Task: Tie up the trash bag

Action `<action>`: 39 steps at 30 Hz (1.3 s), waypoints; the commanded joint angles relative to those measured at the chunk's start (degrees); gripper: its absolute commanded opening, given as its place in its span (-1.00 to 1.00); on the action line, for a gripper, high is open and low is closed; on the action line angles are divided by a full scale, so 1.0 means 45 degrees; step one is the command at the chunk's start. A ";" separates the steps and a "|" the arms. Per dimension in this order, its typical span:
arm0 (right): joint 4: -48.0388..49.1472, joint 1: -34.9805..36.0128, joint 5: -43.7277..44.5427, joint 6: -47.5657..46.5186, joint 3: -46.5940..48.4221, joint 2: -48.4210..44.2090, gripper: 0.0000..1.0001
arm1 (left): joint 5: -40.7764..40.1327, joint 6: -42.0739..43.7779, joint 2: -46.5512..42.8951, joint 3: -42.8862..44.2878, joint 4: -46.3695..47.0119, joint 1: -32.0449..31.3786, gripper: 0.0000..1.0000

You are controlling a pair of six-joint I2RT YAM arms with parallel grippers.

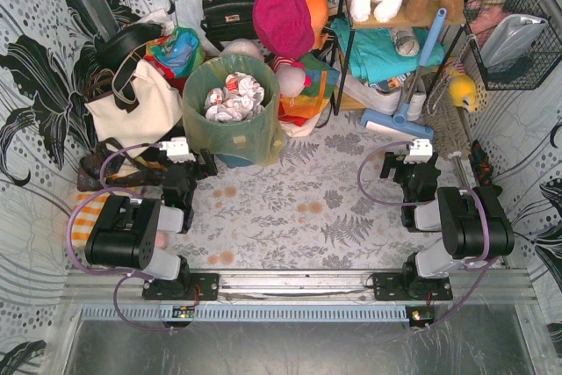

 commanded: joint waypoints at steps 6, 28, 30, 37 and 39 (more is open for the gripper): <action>0.0591 -0.0095 -0.0170 0.0028 -0.0018 0.0018 0.93 | -0.0062 -0.0015 -0.0016 0.0075 0.0896 0.0072 0.96; 0.0539 -0.0090 -0.0181 0.0020 0.0002 0.0018 0.93 | 0.0192 -0.0081 0.0005 0.0117 0.0860 0.0226 0.96; 0.0538 -0.0095 -0.0189 0.0018 0.0006 0.0018 0.93 | 0.0192 -0.0072 0.0005 0.0099 0.0867 0.0228 0.96; 0.0565 -0.0095 -0.0183 0.0011 0.0002 0.0018 0.93 | 0.0211 -0.0091 0.0003 0.0115 0.0818 0.0228 0.96; 0.0567 -0.0095 -0.0184 0.0029 -0.0003 0.0018 0.93 | 0.0211 -0.0076 -0.0013 0.0112 0.0838 0.0228 0.96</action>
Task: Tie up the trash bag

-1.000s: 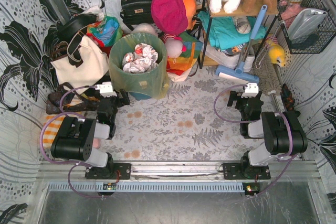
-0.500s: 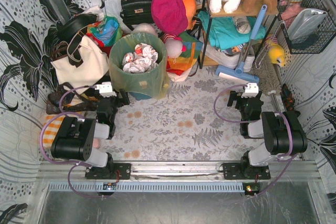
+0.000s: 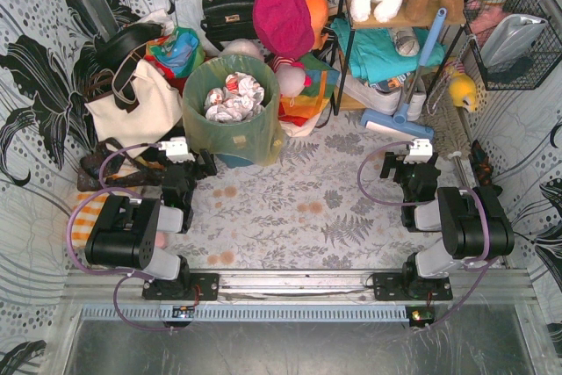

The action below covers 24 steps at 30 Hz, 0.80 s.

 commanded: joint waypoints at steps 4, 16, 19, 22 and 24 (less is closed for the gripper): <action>0.0560 -0.0095 -0.0177 0.0019 -0.0016 0.0018 0.93 | 0.0041 -0.0008 0.0005 0.0106 0.0869 0.0107 0.96; 0.0551 -0.0095 -0.0182 0.0011 0.0003 0.0018 0.93 | 0.0061 -0.0029 -0.0001 0.0106 0.0882 0.0107 0.96; 0.0535 -0.0095 -0.0175 0.0023 -0.0009 0.0018 0.93 | 0.0049 -0.0028 -0.0009 0.0086 0.0875 0.0107 0.96; 0.0657 -0.0095 0.0003 -0.0019 -0.0069 0.0018 0.93 | 0.0047 0.0020 -0.0028 0.0054 0.0925 0.0107 0.96; 0.0493 -0.0076 -0.0189 -0.0147 -0.0047 -0.0093 0.93 | 0.0232 0.0154 -0.0076 0.0037 0.0901 0.0116 0.96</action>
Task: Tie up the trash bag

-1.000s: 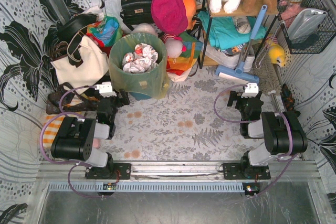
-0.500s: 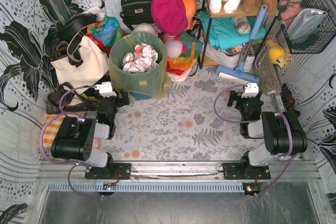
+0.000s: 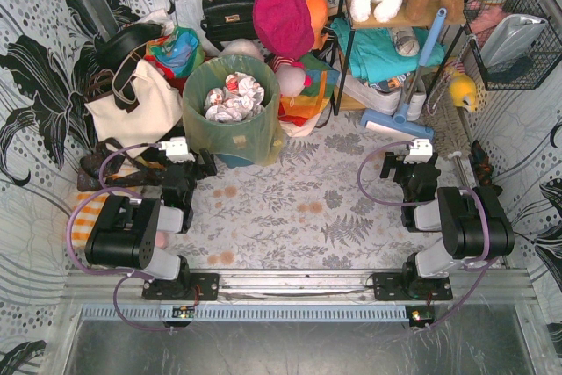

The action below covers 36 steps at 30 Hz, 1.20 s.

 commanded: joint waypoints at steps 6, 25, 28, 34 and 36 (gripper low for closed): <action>-0.1078 -0.0075 -0.0231 -0.0175 0.0237 -0.1461 0.94 | 0.0099 0.0311 -0.1540 0.0043 -0.0303 -0.0111 0.96; -0.7776 -0.0070 -0.1746 0.1146 0.1498 -0.6808 0.93 | -0.4648 -0.4265 -0.7342 0.2558 -1.0624 -0.0938 0.96; -0.8721 -0.0075 -0.1956 0.1535 0.1960 -0.7229 0.93 | -0.4806 -0.4468 -0.8015 0.3131 -1.1836 -0.0849 0.96; -1.1231 -0.0075 -0.2399 0.2389 0.3763 -0.7464 0.94 | -0.5408 -0.5124 -0.8972 0.4412 -1.4327 -0.0792 0.96; -1.2056 -0.0075 -0.2758 0.2965 0.4539 -0.7311 0.96 | -0.5155 -0.4821 -0.9189 0.5041 -1.5029 -0.0792 0.96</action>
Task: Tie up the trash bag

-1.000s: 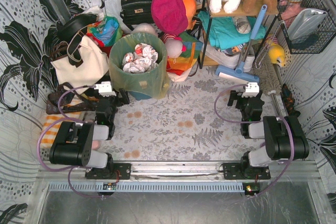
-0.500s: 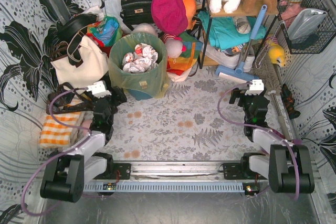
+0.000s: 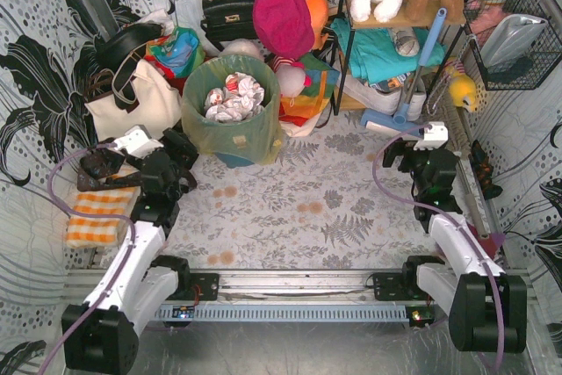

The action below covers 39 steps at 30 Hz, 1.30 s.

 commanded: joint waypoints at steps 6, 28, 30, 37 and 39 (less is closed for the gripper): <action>-0.5154 0.0131 -0.1633 0.4005 0.4948 0.1532 0.72 | 0.0218 -0.0029 -0.0037 0.3762 -0.4062 0.0078 0.96; -0.9852 0.6519 0.1003 0.6854 1.6434 0.9222 0.16 | 0.3790 0.1213 0.7258 1.3002 -0.9490 0.0482 0.52; -0.9963 0.6720 0.0827 0.6919 1.7295 0.9812 0.16 | 0.3912 0.1148 0.7436 1.3063 -0.9452 0.0533 0.49; -1.1652 0.7595 0.1115 0.7333 2.0671 1.2034 0.16 | 0.4260 0.1140 0.8155 1.3523 -0.9548 0.0840 0.25; -1.2185 0.7831 0.1290 0.7369 2.1560 1.2656 0.13 | 0.4246 0.1144 0.8252 1.3483 -0.9478 0.0909 0.12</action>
